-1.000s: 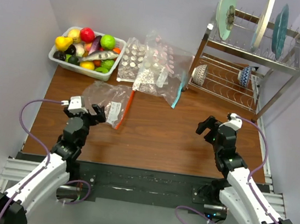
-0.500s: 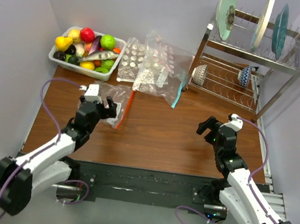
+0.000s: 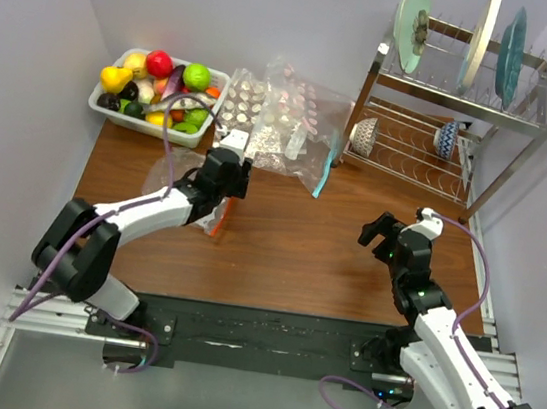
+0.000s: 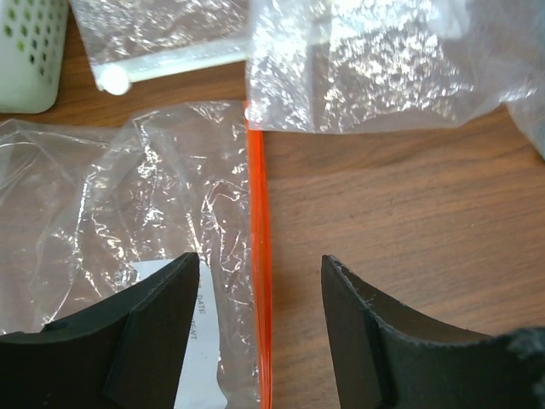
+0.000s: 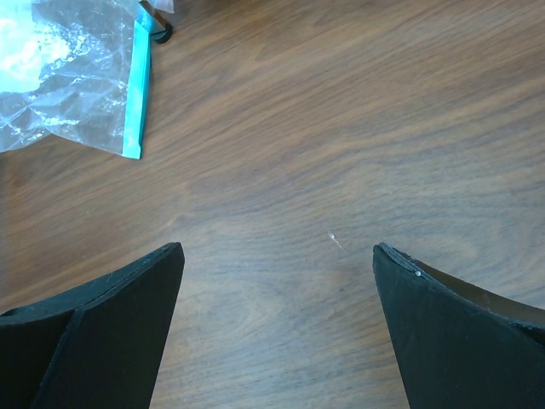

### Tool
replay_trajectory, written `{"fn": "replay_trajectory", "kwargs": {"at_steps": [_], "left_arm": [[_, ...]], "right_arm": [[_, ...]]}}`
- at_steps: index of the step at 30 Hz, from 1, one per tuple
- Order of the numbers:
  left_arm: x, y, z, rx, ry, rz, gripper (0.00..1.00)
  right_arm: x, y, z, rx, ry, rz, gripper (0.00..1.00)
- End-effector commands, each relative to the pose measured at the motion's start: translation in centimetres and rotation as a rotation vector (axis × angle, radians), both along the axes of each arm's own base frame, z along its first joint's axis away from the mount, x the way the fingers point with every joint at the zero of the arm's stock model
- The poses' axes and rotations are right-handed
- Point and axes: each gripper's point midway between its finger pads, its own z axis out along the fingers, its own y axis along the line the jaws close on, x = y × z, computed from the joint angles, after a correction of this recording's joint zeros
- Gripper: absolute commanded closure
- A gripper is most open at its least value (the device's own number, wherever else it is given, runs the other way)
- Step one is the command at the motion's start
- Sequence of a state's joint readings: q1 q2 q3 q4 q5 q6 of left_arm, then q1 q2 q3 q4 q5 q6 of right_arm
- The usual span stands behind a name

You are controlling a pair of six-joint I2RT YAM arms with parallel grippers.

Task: Place the food in the zip-top bag and seal the zipper
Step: Pick up the zipper food storage bag at the center of the board.

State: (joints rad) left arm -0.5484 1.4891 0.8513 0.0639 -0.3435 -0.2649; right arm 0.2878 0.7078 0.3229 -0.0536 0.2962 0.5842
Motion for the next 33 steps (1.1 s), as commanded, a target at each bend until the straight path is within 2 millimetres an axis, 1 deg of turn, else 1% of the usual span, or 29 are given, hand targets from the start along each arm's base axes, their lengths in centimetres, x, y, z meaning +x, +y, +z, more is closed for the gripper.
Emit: {"fn": "replay_trajectory", "kwargs": {"at_steps": [1, 2, 3, 4, 5, 6, 8, 10, 12, 16, 17, 20, 21, 23, 26, 33], "left_arm": [[0.2, -0.4, -0.4, 0.129, 0.033, -0.008, 0.37], [0.0, -0.4, -1.3, 0.151, 0.059, -0.006, 0.39], [0.1, -0.5, -1.4, 0.159, 0.062, -0.006, 0.42], [0.1, -0.4, -1.7, 0.171, 0.069, 0.003, 0.43], [0.0, -0.3, -2.7, 0.191, 0.094, 0.006, 0.45], [0.1, -0.3, -2.8, 0.193, 0.096, 0.011, 0.46], [0.1, -0.1, -3.8, 0.217, 0.115, 0.019, 0.5], [0.1, 0.3, -4.4, 0.237, 0.125, 0.04, 0.51], [0.2, 0.6, -4.5, 0.248, 0.126, 0.06, 0.56], [0.2, 1.1, -4.7, 0.273, 0.127, 0.077, 0.59], [0.2, 1.2, -4.7, 0.278, 0.129, 0.078, 0.64], [0.3, 1.2, -4.2, 0.268, 0.121, 0.086, 0.69], [0.2, 1.1, -4.1, 0.264, 0.119, 0.084, 0.69], [0.3, 0.9, -3.5, 0.248, 0.107, 0.078, 0.65], [0.3, 0.7, -3.1, 0.232, 0.1, 0.071, 0.64], [0.5, 0.9, -3.5, 0.249, 0.107, 0.085, 0.69]], "right_arm": [[0.4, -0.1, 0.2, 0.007, -0.012, -0.014, 0.04], [0.4, 0.0, 0.3, 0.008, -0.013, -0.013, 0.04], [0.4, 0.0, 0.3, 0.006, -0.012, -0.012, 0.04], [0.4, -0.1, 0.2, 0.007, -0.01, -0.014, 0.04], [0.4, 0.0, 0.3, 0.009, -0.013, -0.012, 0.04], [0.4, 0.0, 0.3, 0.008, -0.013, -0.012, 0.04], [0.4, 0.0, 0.3, 0.01, -0.016, -0.012, 0.04], [0.3, -0.1, 0.3, 0.01, -0.015, -0.014, 0.04], [0.3, 0.0, 0.3, 0.012, -0.016, -0.011, 0.04], [0.2, -0.1, 0.2, 0.012, -0.014, -0.013, 0.04], [0.2, -0.1, 0.3, 0.013, -0.015, -0.014, 0.04], [0.2, 0.0, 0.3, 0.015, -0.019, -0.012, 0.04], [0.2, 0.0, 0.3, 0.017, -0.019, -0.011, 0.04], [0.2, 0.0, 0.2, 0.016, -0.014, -0.01, 0.04], [0.2, 0.0, 0.1, 0.013, -0.009, -0.009, 0.04], [0.3, 0.0, 0.3, 0.015, -0.014, -0.009, 0.04]]}}
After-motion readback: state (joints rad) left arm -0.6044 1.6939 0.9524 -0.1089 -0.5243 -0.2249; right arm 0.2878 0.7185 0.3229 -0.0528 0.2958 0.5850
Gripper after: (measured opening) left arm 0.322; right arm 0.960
